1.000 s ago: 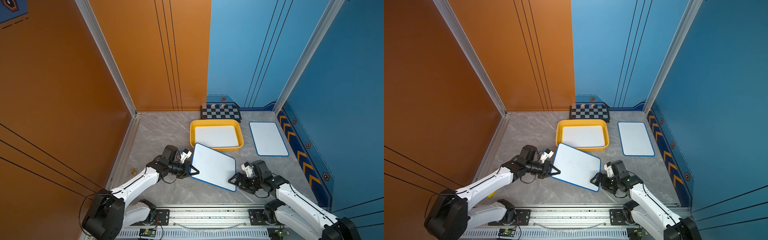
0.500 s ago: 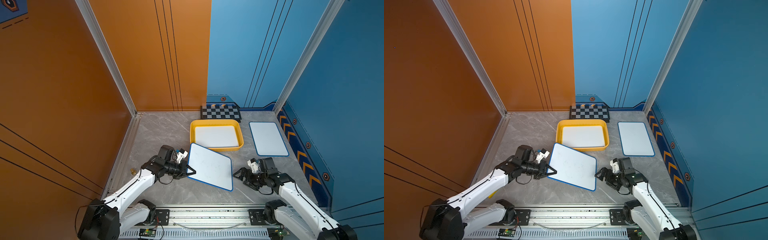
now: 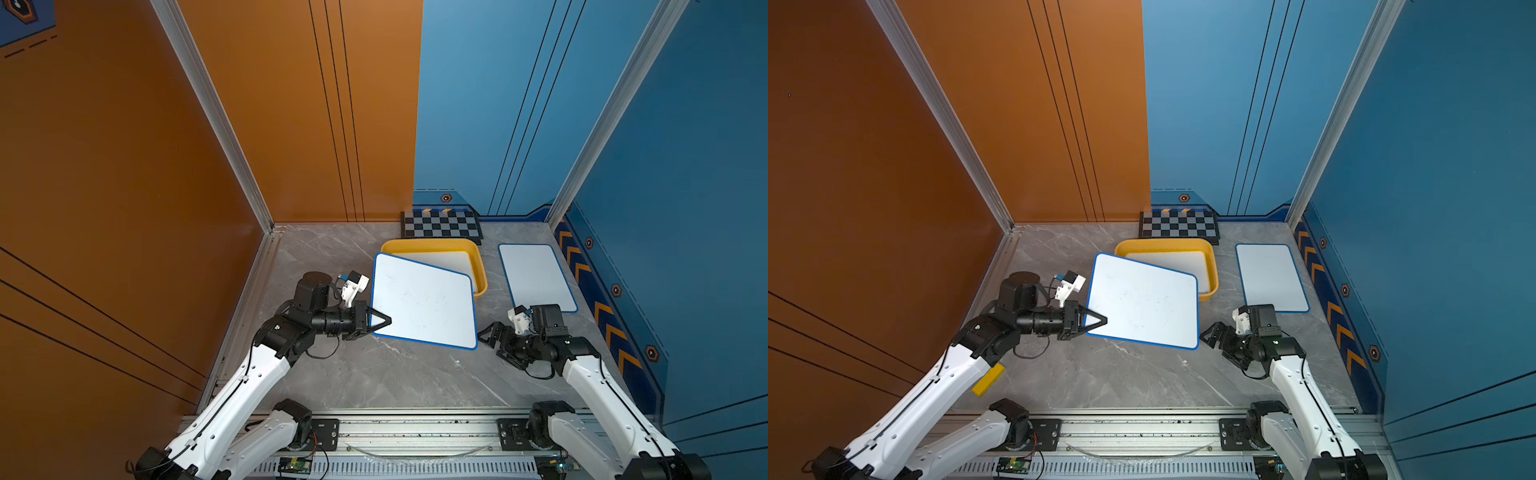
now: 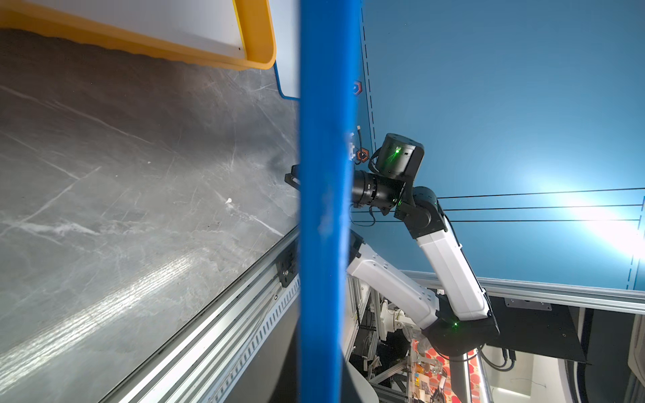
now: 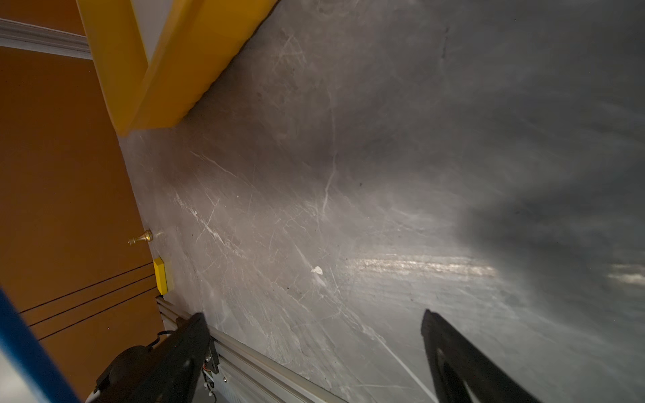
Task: Put the whiteboard into the storage box
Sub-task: Pick up the whiteboard at the center of the board, then place the whiteboard in the storage box.
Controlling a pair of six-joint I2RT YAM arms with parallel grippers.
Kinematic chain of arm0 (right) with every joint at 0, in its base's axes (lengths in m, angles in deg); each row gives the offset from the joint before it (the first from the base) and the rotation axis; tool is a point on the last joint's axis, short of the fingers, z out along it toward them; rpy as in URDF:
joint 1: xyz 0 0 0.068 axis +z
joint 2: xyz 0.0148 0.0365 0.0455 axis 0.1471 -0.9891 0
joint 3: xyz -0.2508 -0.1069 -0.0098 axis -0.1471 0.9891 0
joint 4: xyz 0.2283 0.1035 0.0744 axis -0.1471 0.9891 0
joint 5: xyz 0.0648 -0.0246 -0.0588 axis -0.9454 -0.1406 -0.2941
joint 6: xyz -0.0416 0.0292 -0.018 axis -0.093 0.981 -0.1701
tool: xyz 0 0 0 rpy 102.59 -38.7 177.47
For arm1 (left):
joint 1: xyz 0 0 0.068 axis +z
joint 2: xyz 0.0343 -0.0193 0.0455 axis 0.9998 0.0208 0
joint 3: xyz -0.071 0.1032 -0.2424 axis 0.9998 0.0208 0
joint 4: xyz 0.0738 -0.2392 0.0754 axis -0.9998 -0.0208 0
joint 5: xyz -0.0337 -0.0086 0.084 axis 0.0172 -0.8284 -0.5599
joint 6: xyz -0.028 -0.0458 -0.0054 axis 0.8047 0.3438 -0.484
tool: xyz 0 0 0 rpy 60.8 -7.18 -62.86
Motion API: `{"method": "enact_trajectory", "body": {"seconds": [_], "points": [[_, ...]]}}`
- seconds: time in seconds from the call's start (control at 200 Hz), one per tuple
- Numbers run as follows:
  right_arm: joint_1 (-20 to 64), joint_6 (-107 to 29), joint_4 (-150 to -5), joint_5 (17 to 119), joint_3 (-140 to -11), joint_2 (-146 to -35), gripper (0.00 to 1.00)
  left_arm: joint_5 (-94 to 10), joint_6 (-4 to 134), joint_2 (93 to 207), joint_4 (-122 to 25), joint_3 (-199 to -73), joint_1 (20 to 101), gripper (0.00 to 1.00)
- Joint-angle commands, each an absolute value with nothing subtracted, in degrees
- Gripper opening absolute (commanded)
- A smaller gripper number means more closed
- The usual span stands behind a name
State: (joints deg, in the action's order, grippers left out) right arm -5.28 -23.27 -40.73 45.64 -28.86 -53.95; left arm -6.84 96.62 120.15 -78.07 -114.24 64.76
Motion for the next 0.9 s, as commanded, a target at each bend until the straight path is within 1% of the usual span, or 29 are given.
{"method": "enact_trajectory", "body": {"seconds": [0.0,0.1,0.245,0.726,0.896], "points": [[-5.98,-24.84,-37.89,48.73,-31.17,-54.76,0.97,-9.33,93.51,122.00,-77.62,-118.77,64.82,0.00],[-6.63,-25.10,-37.46,50.22,-32.25,-55.30,0.98,-12.82,92.43,125.20,-77.64,-121.63,64.77,0.00],[-7.74,-26.22,-36.88,51.54,-34.28,-57.42,0.98,-15.42,91.09,131.05,-77.63,-129.33,64.72,0.00],[-12.49,-26.95,-36.57,55.07,-40.16,-63.54,0.98,-16.88,88.70,151.05,-77.61,-145.14,64.91,0.00],[-15.33,-27.45,-35.42,56.66,-42.11,-65.26,0.97,-20.72,88.26,156.48,-77.62,-148.26,65.15,0.00]]}}
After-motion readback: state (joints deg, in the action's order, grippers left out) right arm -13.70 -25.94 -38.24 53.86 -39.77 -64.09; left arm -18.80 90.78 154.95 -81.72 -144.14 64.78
